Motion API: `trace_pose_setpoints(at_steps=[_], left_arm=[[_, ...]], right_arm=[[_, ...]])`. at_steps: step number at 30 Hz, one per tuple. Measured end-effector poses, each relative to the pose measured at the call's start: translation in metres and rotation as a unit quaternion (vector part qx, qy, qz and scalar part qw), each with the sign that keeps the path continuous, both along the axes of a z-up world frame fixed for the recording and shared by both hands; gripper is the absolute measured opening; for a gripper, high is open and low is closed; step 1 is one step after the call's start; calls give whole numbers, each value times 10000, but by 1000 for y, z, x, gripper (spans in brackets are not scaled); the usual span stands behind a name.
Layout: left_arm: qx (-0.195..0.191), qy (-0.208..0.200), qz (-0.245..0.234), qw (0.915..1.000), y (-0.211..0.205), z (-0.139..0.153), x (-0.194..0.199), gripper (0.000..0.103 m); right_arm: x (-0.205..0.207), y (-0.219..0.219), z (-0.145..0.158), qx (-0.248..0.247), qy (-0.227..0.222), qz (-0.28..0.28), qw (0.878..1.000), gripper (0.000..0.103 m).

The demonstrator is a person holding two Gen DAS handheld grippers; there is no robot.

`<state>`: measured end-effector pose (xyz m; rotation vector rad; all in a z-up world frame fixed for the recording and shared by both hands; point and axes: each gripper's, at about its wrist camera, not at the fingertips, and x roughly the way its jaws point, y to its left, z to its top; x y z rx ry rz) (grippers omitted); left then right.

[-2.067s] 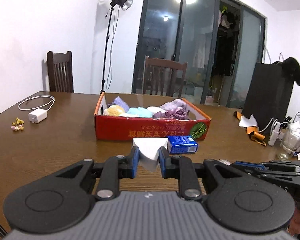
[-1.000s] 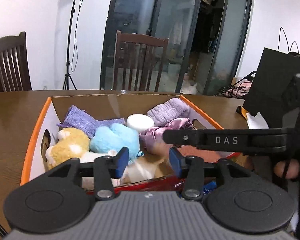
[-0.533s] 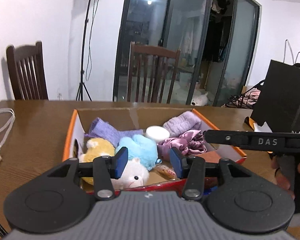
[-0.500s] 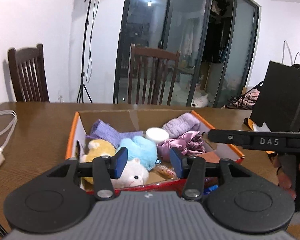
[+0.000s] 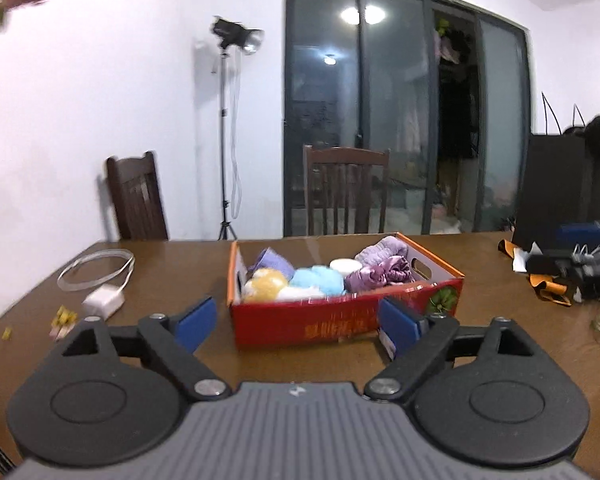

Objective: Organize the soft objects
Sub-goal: 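Move both tools out of the box to the blue tissue pack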

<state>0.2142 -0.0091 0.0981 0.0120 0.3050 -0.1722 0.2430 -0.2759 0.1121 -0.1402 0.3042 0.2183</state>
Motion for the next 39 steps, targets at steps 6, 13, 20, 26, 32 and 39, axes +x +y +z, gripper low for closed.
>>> trace_pose_setpoints(at_steps=[6, 13, 20, 26, 32, 39], left_arm=[[-387, 12, 195, 9991, 5, -25, -77, 101], [-120, 84, 92, 9999, -3, -37, -114, 101], [-182, 152, 75, 9997, -4, -38, -108, 101], [-374, 490, -177, 9979, -15, -44, -66, 101], [-519, 873, -668, 9926, -45, -51, 12, 69], [-924, 1513, -1038, 9787, -70, -64, 126, 53]], right_arm=[[-76, 5, -43, 277, 140, 69, 9995, 84], [-118, 0, -70, 687, 416, 9, 9968, 86], [-119, -8, -74, 837, 428, -107, 9955, 86], [-90, -16, -79, 1086, 671, -108, 9918, 82], [-24, -24, -82, 1435, 1011, -95, 9844, 64], [81, -28, -89, 1933, 1392, -47, 9712, 51]])
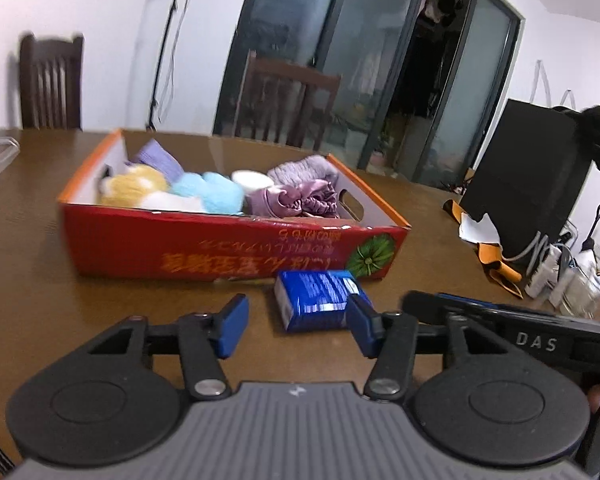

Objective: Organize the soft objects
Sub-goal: 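Grasp the blue tissue pack with both tools, then carry the blue tissue pack over the box and lower it inside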

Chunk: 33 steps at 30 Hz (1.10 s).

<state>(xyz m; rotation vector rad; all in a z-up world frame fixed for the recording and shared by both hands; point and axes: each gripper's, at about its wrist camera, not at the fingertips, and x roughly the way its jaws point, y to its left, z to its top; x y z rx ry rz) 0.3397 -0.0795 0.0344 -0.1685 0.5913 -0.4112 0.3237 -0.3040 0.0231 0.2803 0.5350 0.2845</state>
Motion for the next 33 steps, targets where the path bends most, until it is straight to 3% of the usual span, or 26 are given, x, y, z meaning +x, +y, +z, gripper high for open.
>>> trace_pose_setpoints(at_steps=[4, 7, 10, 22, 25, 27, 29, 33], left_arm=[[-245, 454, -34, 9987, -7, -17, 48, 46], [-392, 667, -96, 9970, -7, -33, 62, 30], [-591, 806, -253, 9947, -7, -39, 61, 27], [-477, 646, -338, 9962, -11, -41, 57, 28], [-592, 739, -312, 9950, -9, -41, 58, 28], [-642, 773, -276, 9946, -5, -32, 42, 27], [-537, 492, -336, 9968, -1, -21, 7, 27], [-719, 434, -295, 9960, 21, -9, -57, 27]], right_arm=[[53, 4, -17, 148, 287, 40, 9995, 43], [69, 6, -32, 256, 554, 126, 9981, 23], [68, 4, -33, 340, 583, 194, 9975, 22], [67, -8, -40, 663, 635, 280, 9954, 21], [65, -4, -37, 527, 596, 237, 9965, 21], [54, 4, -30, 380, 598, 151, 9974, 19], [22, 15, -15, 200, 312, 137, 9992, 19], [-37, 33, -1, 122, 166, 180, 9996, 19]])
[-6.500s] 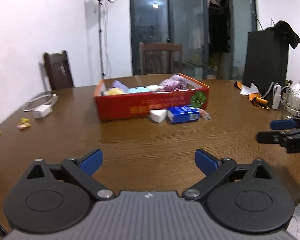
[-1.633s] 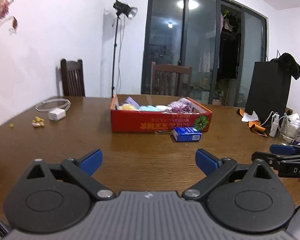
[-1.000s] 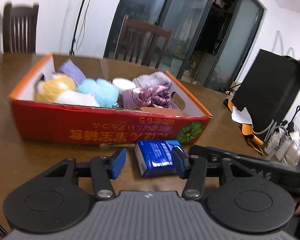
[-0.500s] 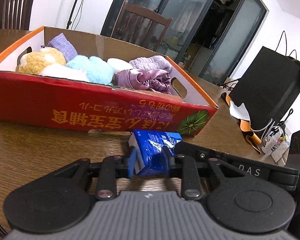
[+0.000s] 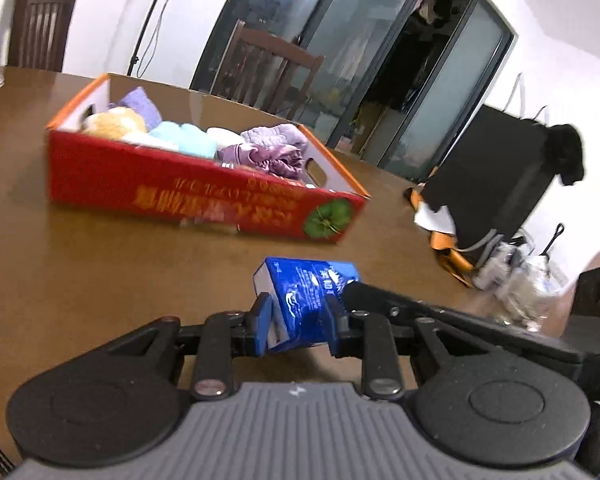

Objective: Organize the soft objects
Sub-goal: 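Carry the blue tissue pack over the box and lower it inside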

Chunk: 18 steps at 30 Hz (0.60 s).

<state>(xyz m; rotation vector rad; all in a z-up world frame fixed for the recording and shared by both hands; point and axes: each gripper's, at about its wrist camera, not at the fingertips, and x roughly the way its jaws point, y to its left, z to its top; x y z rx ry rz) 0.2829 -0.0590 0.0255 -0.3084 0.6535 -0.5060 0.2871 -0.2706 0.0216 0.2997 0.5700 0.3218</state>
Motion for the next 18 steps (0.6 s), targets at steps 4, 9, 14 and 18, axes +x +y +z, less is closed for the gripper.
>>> trace_pose_setpoints(at_steps=[4, 9, 14, 18], left_arm=[[-141, -200, 114, 9996, 20, 12, -52, 27], [-276, -485, 193, 9983, 35, 27, -97, 28], [-325, -626, 192, 9973, 43, 33, -115, 28], [-366, -766, 177, 9962, 46, 42, -117, 28]], right_arm=[[-53, 16, 12, 84, -122, 165, 9998, 19], [-103, 31, 27, 144, -377, 213, 9990, 19], [-127, 42, 37, 48, -564, 192, 9982, 19], [-133, 45, 46, 18, -655, 175, 9977, 19]])
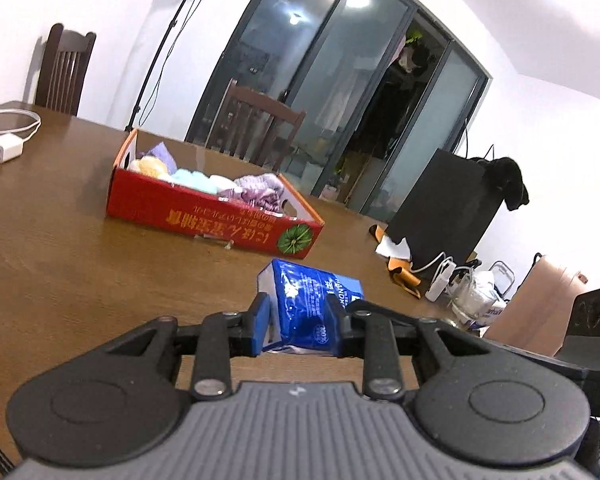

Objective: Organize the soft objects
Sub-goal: 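Carry the blue tissue pack over the box and lower it inside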

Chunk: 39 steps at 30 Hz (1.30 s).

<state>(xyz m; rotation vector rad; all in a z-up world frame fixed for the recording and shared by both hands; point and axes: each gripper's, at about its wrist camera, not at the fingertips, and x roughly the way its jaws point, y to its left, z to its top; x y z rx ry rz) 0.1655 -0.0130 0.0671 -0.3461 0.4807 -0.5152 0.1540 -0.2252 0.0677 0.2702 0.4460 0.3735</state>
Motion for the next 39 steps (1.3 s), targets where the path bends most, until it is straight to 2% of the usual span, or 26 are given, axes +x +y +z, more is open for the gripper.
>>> trace_pose_setpoints(at_steps=[3, 7, 13, 17, 22, 24, 29, 32, 34, 37, 39], left_arm=[[-46, -72, -32, 10000, 1, 9, 13, 28], [-161, -211, -51, 9996, 4, 38, 60, 28], [-197, -295, 21, 9994, 11, 89, 177, 28], [-182, 124, 129, 9997, 11, 96, 276, 28], [113, 570, 233, 9980, 2, 70, 365, 28], [180, 907, 294, 9953, 0, 50, 399, 28], [487, 1559, 420, 9857, -3, 5, 462, 28], [960, 1971, 408, 9748, -8, -22, 485, 28], [1205, 1930, 380, 9730, -8, -32, 487, 28], [1376, 1910, 343, 9713, -13, -35, 488, 26], [1414, 1926, 341, 9704, -14, -34, 489, 26]], right_arm=[[7, 0, 11, -38, -101, -22, 9999, 19], [49, 1, 40, -134, -279, 13, 9995, 20], [168, 5, 97, -217, -426, 192, 9987, 20], [264, 16, 112, -423, -246, 181, 9986, 20], [366, 24, 93, -546, 265, 105, 9981, 20], [404, 27, 77, -646, 496, 78, 9966, 20], [487, 27, 24, -546, 1427, 80, 9882, 20], [519, 25, -8, -443, 2097, 166, 9766, 17], [532, 28, -24, -491, 2394, 284, 9693, 16], [534, 30, -44, -581, 2465, 352, 9668, 17], [532, 28, -43, -525, 2458, 344, 9673, 17]])
